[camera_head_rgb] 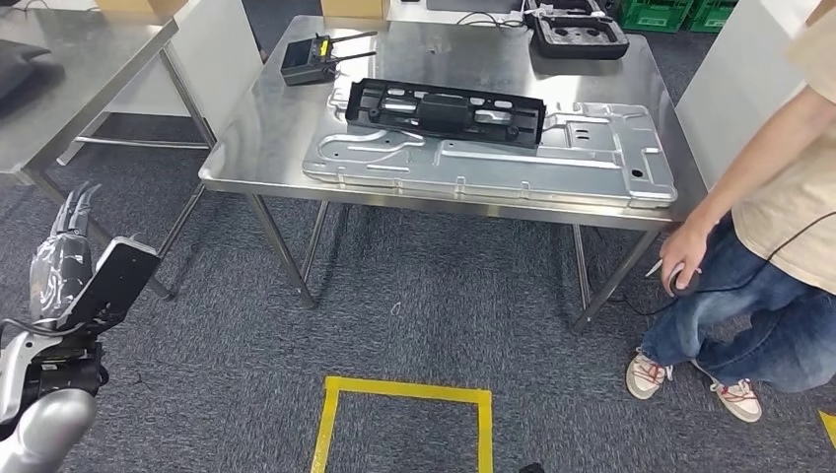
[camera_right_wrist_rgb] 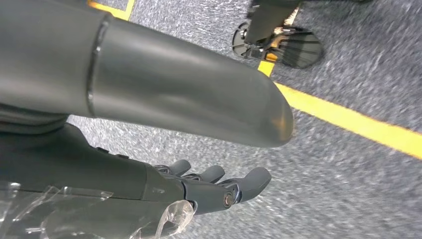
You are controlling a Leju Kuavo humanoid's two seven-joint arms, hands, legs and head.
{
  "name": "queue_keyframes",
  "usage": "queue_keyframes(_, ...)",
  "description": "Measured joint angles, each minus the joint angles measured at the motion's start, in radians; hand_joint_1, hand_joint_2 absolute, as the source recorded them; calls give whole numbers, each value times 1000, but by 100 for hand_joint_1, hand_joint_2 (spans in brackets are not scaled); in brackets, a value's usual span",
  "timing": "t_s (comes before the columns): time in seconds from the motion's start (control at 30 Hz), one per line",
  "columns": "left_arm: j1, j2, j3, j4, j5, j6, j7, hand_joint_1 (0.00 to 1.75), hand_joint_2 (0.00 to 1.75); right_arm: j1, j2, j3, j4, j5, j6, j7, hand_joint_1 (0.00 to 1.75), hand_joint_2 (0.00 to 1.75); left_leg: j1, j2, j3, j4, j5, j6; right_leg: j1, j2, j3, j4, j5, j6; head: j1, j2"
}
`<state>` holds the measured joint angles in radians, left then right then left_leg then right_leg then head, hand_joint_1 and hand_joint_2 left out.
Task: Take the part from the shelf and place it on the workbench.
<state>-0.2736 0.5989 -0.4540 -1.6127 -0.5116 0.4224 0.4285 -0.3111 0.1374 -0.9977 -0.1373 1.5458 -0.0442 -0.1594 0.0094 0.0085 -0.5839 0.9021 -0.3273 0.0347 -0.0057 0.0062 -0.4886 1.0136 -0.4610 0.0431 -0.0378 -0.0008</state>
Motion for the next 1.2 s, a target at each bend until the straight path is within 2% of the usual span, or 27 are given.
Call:
queue_keyframes(0.03, -1, 0, 1, 0, 1, 0, 0, 0, 0, -1, -1, -3, 0, -4, 1, 0, 0, 0, -1, 1, -5, 1, 8, -6, 2, 2, 39, -62, -13, -5, 0, 0)
queue_keyframes(0.07, -1, 0, 1, 0, 3, 0, -1, 0, 0, -2, -2, -6, 0, -8, 2, -1, 0, 0, -1, 2, -9, 1, 17, -13, 5, 3, 59, -101, -24, -12, -1, 0)
queue_keyframes(0.13, -1, 0, 1, 0, 11, -1, -7, 0, 0, -2, -2, -10, 0, -14, 6, -2, 0, 0, 3, 3, -14, -2, 28, -26, 8, 2, 55, -116, -17, -31, -1, 0)
queue_keyframes(0.17, 0, 0, 1, 0, 17, -1, -14, 0, 0, -3, -3, -12, 0, -16, 8, -2, 0, 0, 6, 3, -22, 9, 14, -32, 7, 1, 48, -118, -8, -40, -1, 0)
queue_keyframes(0.2, 1, 0, 1, 0, 24, -1, -21, 0, 0, -3, -3, -15, 0, -17, 9, -2, 0, 0, 8, 2, -37, 39, -19, -37, 6, -1, 38, -120, 3, -50, -1, 0)
queue_keyframes(0.23, 1, 0, 2, 0, 30, -1, -28, 0, 0, -4, -4, -18, 0, -19, 10, -2, 0, 0, 10, 2, -57, 94, -69, -41, 5, -3, 27, -121, 14, -55, -2, 0)
queue_keyframes(0.27, 1, 0, 2, 0, 34, -1, -33, 0, 0, -3, -5, -22, 0, -22, 12, -2, 0, 0, 10, 1, -81, 167, -121, -45, 5, -4, 14, -120, 24, -59, -2, 0)
queue_keyframes(0.3, 2, 0, 2, 0, 36, -1, -35, 0, 0, -3, -5, -25, 0, -24, 13, -2, 0, 0, 10, 1, -103, 243, -158, -49, 5, -4, 1, -120, 35, -60, -2, 0)
queue_keyframes(0.33, 2, 0, 1, 0, 38, -1, -36, 0, 0, -2, -6, -29, 0, -26, 14, -2, 0, 0, 11, 1, -116, 303, -171, -51, 5, -4, -12, -119, 44, -59, -2, 0)
queue_keyframes(0.37, 3, 0, 1, 0, 38, -1, -36, 0, 0, -1, -6, -32, 0, -27, 16, -2, 0, 0, 11, 1, -114, 331, -161, -53, 5, -3, -24, -119, 54, -58, -2, 0)
queue_keyframes(0.4, 3, 0, 1, 0, 38, -1, -36, 0, 0, -1, -6, -34, 0, -27, 16, -2, 0, 0, 11, 1, -92, 320, -134, -53, 5, -1, -35, -118, 62, -55, -2, 0)
queue_keyframes(0.43, 2, 0, 1, 0, 39, -1, -36, 0, 0, 0, -6, -35, 0, -27, 17, -2, 0, 0, 12, 0, -51, 267, -106, -52, 4, 1, -45, -118, 69, -52, -2, 0)
queue_keyframes(0.47, 1, 0, 1, 0, 39, -1, -36, 0, 0, -1, -6, -37, 0, -27, 17, -2, 0, 0, 13, -4, 7, 187, -90, -51, 4, 3, -52, -116, 76, -47, -2, 0)
queue_keyframes(0.53, -1, 0, 2, 0, 39, -1, -38, 0, 0, -2, -6, -40, 0, -27, 18, -1, 0, 0, 11, -15, 103, 39, -94, -43, 7, 8, -62, -112, 86, -36, -2, 0)
queue_keyframes(0.57, -1, 0, 2, 0, 39, -1, -40, 0, 0, -3, -6, -41, 0, -27, 19, -1, 0, 0, 10, -19, 124, 1, -104, -38, 9, 10, -67, -110, 91, -30, -1, 0)
queue_keyframes(0.63, 0, 0, 2, 0, 39, -2, -45, 0, 0, -4, -8, -45, 0, -27, 20, 0, 0, 0, 9, -16, 121, -11, -108, -24, 9, 13, -76, -105, 98, -20, -1, 0)
queue_keyframes(0.67, -1, 0, 1, 0, 39, -2, -48, 0, 0, -3, -9, -47, 0, -27, 21, 1, 0, 0, 9, -14, 116, -11, -103, -15, 8, 13, -85, -92, 88, -15, -1, 0)
queue_keyframes(0.73, -1, 0, 1, 0, 39, -3, -51, 0, 0, -2, -10, -50, 0, -27, 21, 2, 0, 0, 11, -8, 104, -12, -91, 2, 5, 9, -123, -4, 28, -6, 0, 0)
queue_keyframes(0.8, 0, 0, -1, 0, 40, -4, -52, 0, 0, 0, -10, -52, 0, -27, 22, 2, 0, 0, 9, -1, 91, -11, -80, 10, 3, 6, -185, 150, -56, 2, 1, 0)
queue_keyframes(0.83, 1, 0, -1, 0, 40, -4, -52, 0, 0, 1, -10, -54, 0, -27, 22, 2, 0, 0, 7, 2, 84, -11, -75, 10, 3, 5, -206, 208, -80, 4, 2, 0)
queue_keyframes(0.87, 2, 0, -2, 0, 40, -4, -52, 0, 0, 1, -10, -55, 0, -27, 23, 2, 0, 0, 6, 6, 79, -11, -71, 10, 3, 4, -207, 229, -86, 4, 2, 0)
queue_keyframes(0.9, 2, 0, -3, 0, 40, -5, -52, 0, 0, 1, -10, -57, 0, -27, 23, 2, 0, 0, 5, 9, 75, -11, -68, 9, 3, 3, -185, 204, -72, 3, 2, 0)
queue_keyframes(1.0, 1, 0, -3, 0, 40, -6, -53, 0, 0, 0, -12, -60, 0, -27, 23, 2, 0, 0, 0, 21, 73, -9, -62, 2, 8, -20, -42, -24, 8, -13, 2, 0)
queue_keyframes(1.03, 0, 0, -3, 0, 40, -7, -53, 0, 0, -2, -13, -61, 0, -27, 23, 2, 0, 0, -2, 25, 72, -8, -60, -2, 10, -27, -12, -78, 21, -20, 2, 0)
queue_keyframes(1.07, 0, 0, -3, 0, 40, -7, -53, 0, 0, -3, -13, -63, 0, -27, 23, 2, 0, 0, -4, 30, 71, -7, -58, -6, 13, -30, 0, -106, 25, -25, 1, 0)
queue_keyframes(1.13, -1, 0, -4, 0, 40, -9, -54, 0, 0, -4, -13, -64, 0, -27, 23, 2, 0, 0, -4, 40, 70, -8, -55, -16, 15, -22, -2, -114, 30, -36, 1, 0)
queue_keyframes(1.2, 0, 0, -5, 0, 41, -9, -56, 0, 0, -4, -13, -65, 0, -26, 23, 2, 0, 0, 0, 33, 58, 22, -79, -27, 11, -14, -4, -122, 43, -49, 0, 0)
